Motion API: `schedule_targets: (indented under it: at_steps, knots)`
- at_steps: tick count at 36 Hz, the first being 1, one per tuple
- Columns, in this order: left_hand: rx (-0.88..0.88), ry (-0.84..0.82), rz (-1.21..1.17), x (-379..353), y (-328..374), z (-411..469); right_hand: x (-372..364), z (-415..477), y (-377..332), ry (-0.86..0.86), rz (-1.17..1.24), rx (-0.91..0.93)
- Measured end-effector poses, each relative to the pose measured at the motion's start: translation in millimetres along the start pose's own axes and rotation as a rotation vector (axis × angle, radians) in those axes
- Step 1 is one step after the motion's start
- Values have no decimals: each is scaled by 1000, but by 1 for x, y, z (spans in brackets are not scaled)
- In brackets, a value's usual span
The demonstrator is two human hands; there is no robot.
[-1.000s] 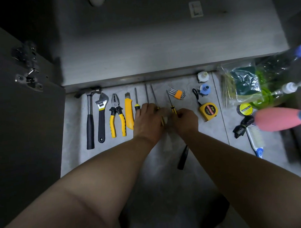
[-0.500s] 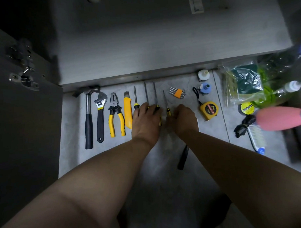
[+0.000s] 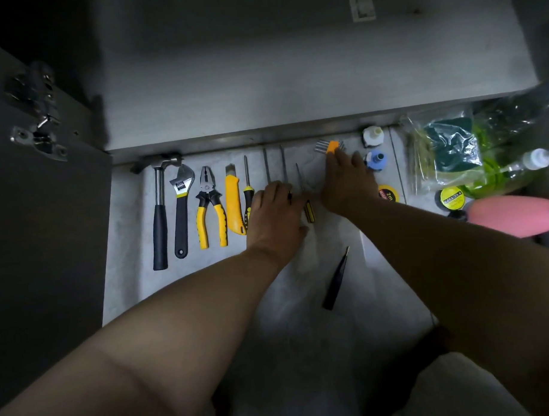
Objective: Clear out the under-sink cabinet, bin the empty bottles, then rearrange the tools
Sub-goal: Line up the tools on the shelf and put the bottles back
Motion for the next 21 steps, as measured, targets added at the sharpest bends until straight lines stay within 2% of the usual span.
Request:
schedule_targets:
  at_steps: [3,7,9,12,15,19,21]
  knots:
    - [-31,-10,17,0,10,5,4,0,8,-19,70,-15]
    - [-19,-48,39,-8,13,10,17,-41,16,264,118,-46]
    - [-11,-50,57,-10,12,12,4,-71,22,296,211,-83]
    - [-6,-57,65,-12,11,12,-42,-109,36,113,329,-261]
    - [-1,-71,60,-13,9,12,-80,-141,42,-52,265,-385]
    - [2,-88,70,-12,12,12,-117,-163,32,-254,275,-441]
    - [4,-85,81,-11,13,12,-122,-162,25,-273,296,-426]
Point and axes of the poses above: each hand's wrist, its own z-axis towards the middle knuckle, its own x-axis out of the back of the hand, y = z × x, the point moved 10 cm from there along z, towards the middle knuckle, and after that the axes turned 7 degrees about -z, right-handed, at the moved point
